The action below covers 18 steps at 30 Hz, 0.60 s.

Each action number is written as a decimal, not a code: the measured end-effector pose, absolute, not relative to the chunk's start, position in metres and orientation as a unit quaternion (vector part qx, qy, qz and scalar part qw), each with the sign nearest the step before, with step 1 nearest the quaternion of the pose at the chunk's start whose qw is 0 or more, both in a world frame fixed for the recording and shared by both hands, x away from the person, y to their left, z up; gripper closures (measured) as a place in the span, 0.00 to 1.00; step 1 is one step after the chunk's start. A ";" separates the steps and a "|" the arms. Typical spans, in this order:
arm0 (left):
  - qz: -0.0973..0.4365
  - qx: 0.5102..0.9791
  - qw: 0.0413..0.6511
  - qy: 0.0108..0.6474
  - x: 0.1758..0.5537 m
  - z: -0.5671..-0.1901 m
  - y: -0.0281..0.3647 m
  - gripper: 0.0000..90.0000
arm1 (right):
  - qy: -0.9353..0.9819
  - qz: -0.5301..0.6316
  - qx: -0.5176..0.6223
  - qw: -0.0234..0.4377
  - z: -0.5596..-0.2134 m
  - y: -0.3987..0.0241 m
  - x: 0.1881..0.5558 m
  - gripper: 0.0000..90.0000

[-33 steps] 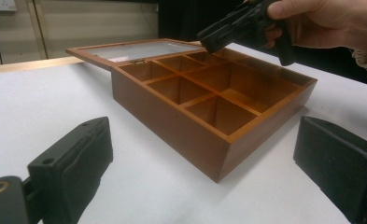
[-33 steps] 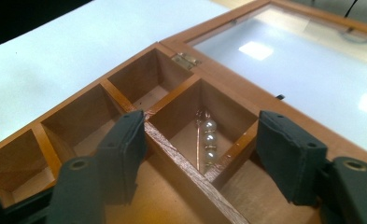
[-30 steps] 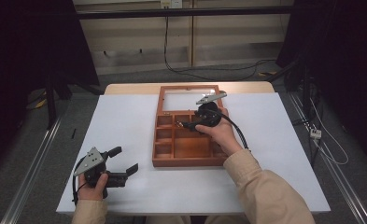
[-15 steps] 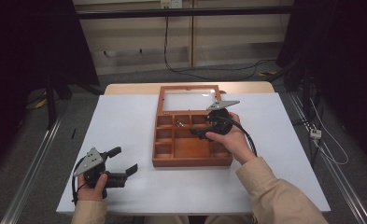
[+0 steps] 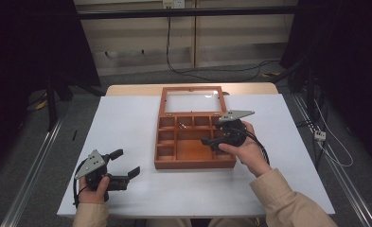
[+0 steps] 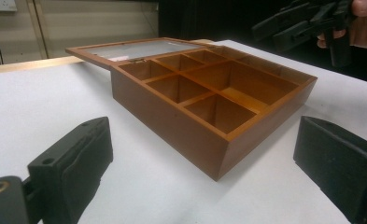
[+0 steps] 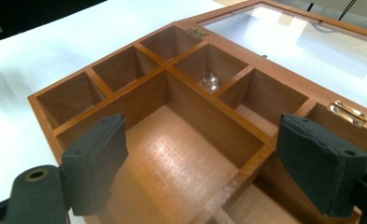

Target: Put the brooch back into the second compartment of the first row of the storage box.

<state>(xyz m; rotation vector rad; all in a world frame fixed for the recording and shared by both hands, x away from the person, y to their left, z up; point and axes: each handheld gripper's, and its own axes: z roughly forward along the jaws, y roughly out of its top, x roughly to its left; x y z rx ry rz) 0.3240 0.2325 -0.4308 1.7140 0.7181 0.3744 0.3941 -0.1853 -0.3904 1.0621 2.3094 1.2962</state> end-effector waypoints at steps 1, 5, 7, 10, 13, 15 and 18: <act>0.160 0.734 0.584 0.307 0.324 -0.431 0.232 0.05 | 0.800 0.452 0.368 0.144 -0.391 -0.187 0.393 0.18; 0.160 0.737 0.582 0.305 0.325 -0.431 0.231 0.05 | 0.798 0.457 0.364 0.147 -0.391 -0.192 0.386 0.18; 0.158 0.736 0.583 0.306 0.325 -0.431 0.230 0.05 | 0.800 0.455 0.362 0.150 -0.391 -0.194 0.382 0.18; 0.158 0.734 0.584 0.307 0.325 -0.431 0.231 0.05 | 0.800 0.458 0.358 0.152 -0.391 -0.197 0.376 0.18; 0.158 0.734 0.584 0.308 0.325 -0.431 0.231 0.05 | 0.800 0.458 0.356 0.152 -0.391 -0.201 0.371 0.18; 0.160 0.734 0.584 0.306 0.326 -0.431 0.231 0.05 | 0.800 0.458 0.355 0.156 -0.392 -0.204 0.368 0.17; 0.158 0.738 0.581 0.305 0.327 -0.431 0.230 0.05 | 0.797 0.462 0.357 0.157 -0.393 -0.209 0.363 0.17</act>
